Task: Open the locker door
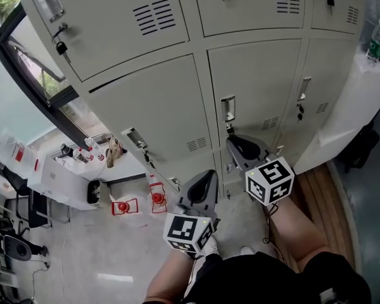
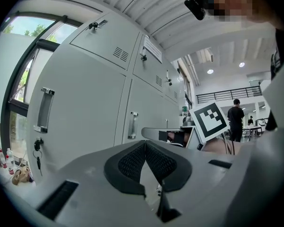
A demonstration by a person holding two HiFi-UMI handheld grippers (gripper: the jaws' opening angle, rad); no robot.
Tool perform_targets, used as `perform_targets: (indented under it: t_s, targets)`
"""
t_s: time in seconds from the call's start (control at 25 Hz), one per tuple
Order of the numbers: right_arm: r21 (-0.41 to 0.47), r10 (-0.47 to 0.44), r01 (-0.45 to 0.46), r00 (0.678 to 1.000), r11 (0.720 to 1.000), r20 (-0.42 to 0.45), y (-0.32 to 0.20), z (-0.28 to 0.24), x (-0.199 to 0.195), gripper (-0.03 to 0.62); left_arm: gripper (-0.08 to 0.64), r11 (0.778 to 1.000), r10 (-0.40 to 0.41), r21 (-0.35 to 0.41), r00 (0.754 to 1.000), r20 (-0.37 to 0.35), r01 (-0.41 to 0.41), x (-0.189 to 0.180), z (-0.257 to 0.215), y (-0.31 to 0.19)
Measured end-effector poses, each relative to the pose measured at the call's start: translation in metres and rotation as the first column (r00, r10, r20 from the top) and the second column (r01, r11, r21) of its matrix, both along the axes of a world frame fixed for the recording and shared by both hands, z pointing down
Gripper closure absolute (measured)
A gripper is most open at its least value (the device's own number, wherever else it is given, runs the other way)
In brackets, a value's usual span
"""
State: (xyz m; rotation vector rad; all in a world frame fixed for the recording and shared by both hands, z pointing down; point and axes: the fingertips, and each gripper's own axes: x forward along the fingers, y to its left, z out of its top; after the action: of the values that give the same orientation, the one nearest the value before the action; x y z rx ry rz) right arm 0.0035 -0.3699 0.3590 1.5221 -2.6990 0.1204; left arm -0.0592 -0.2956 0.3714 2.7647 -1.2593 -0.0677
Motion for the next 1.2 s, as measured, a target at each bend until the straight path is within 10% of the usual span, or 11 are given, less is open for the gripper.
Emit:
perform_targets:
  t_s: [0.76, 1.2]
  targets:
    - [0.022, 0.251, -0.250, 0.962, 0.968, -0.109, -0.077, 0.002, 0.003, 0.361, 0.543, 0.990, 0.140, -0.017, 0.990, -0.012, -0.140, -0.014, 0.014, -0.055]
    - [0.007, 0.297, -0.299, 0.947, 0.954, -0.126, -0.093, 0.007, 0.000, 0.405, 0.543, 0.985, 0.173, -0.012, 0.985, -0.008, -0.173, -0.023, 0.012, -0.064]
